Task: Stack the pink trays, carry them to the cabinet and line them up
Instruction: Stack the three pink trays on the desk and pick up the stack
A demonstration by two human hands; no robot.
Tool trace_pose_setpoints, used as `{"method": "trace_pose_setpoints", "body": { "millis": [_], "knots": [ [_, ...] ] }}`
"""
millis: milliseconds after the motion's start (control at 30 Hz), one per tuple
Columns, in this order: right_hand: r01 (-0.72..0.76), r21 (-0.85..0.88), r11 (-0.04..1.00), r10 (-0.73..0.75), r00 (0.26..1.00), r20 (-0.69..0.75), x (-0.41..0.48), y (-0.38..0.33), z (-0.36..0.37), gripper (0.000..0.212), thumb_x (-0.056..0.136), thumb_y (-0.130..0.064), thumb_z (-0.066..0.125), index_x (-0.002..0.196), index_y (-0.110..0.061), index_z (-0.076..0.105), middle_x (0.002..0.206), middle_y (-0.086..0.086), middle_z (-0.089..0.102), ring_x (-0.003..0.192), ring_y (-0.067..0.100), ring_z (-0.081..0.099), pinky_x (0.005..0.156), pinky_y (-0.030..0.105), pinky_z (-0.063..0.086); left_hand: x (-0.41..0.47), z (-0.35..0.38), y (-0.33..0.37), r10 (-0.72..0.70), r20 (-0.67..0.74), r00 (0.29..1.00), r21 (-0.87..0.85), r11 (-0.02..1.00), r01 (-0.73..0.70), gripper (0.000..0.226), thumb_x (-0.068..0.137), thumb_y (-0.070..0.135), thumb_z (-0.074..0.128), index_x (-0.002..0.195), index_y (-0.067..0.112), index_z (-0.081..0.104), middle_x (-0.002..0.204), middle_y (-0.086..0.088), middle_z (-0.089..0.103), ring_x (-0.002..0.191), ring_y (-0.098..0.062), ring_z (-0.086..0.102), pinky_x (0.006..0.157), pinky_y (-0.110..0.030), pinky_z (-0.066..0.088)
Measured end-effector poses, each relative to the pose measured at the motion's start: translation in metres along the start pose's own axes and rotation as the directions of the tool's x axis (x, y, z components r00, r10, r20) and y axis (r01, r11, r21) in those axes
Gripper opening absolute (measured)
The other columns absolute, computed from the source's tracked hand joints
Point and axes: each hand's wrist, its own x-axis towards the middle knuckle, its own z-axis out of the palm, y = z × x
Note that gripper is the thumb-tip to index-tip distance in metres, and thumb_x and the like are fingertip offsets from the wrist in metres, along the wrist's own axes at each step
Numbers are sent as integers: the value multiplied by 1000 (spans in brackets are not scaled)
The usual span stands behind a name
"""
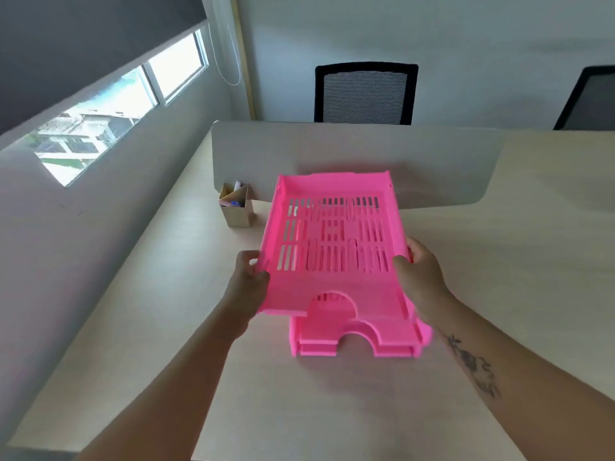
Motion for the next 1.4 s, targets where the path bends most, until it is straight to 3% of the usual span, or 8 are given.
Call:
{"method": "trace_pose_setpoints", "body": {
  "millis": [133, 300, 400, 567, 667, 767, 900, 1400],
  "knots": [
    [-59, 24, 998, 58, 997, 50, 11, 26, -34, 48, 93, 0, 41, 136, -15, 55, 89, -4, 64, 74, 12, 63, 55, 26, 50, -6, 52, 3, -7, -24, 1000, 119, 993, 9, 34, 94, -2, 30, 121, 17, 38, 109, -9, 58, 82, -19, 58, 53, -31, 49],
    [-88, 42, 995, 83, 990, 111, 19, 53, -41, 55, 93, -3, 40, 144, -21, 47, 110, 5, 69, 76, 17, 66, 62, 35, 57, -8, 74, -6, -31, -82, 996, 173, 984, 45, 31, 96, -1, 31, 123, 13, 37, 104, -9, 56, 89, -25, 60, 75, -49, 57],
    [-102, 46, 994, 94, 985, 145, 20, 64, -38, 61, 93, -7, 39, 150, -28, 38, 131, 8, 63, 84, 16, 68, 60, 31, 57, -12, 76, -13, -11, -80, 997, 192, 981, 26, 28, 98, 0, 30, 123, 11, 37, 104, -8, 55, 91, -24, 60, 69, -41, 57],
    [-122, 7, 993, 118, 974, 194, 27, 67, -41, 64, 93, -13, 38, 154, -32, 28, 142, 10, 55, 84, 21, 69, 60, 32, 56, -19, 77, -20, -45, -47, 998, 171, 984, 52, 26, 100, 9, 31, 117, 7, 50, 107, -23, 63, 100, -42, 62, 80, -53, 58],
    [-118, 1, 993, 115, 969, 218, 32, 65, -43, 65, 93, -13, 37, 154, -32, 27, 147, 8, 51, 108, 25, 65, 67, 31, 55, -16, 75, -20, -18, 1, 1000, 149, 989, 18, 30, 104, 18, 32, 115, 5, 57, 106, -27, 66, 98, -46, 64, 82, -61, 57],
    [-118, 15, 993, 111, 970, 218, 37, 63, -44, 60, 94, -10, 38, 151, -30, 35, 137, 9, 59, 112, 27, 64, 82, 43, 58, -15, 75, -17, 10, -20, 1000, 121, 993, -8, 32, 106, 22, 34, 116, 7, 60, 101, -18, 69, 88, -32, 67, 78, -50, 60],
    [-124, 23, 992, 117, 971, 208, 36, 60, -45, 54, 97, -5, 37, 145, -29, 44, 110, 3, 69, 86, 19, 67, 62, 31, 53, -16, 79, -24, 50, -65, 997, 130, 991, -41, 32, 106, 23, 35, 117, 8, 62, 99, -13, 71, 82, -25, 66, 72, -42, 58],
    [-89, 92, 992, 77, 989, 128, 35, 53, -44, 53, 97, -3, 37, 144, -26, 47, 110, 4, 68, 89, 18, 67, 65, 32, 54, -18, 84, -28, 120, -142, 983, 109, 988, -105, 28, 105, 21, 33, 104, 10, 59, 78, -4, 60, 66, -17, 53, 58, -36, 46]
  ]
}}
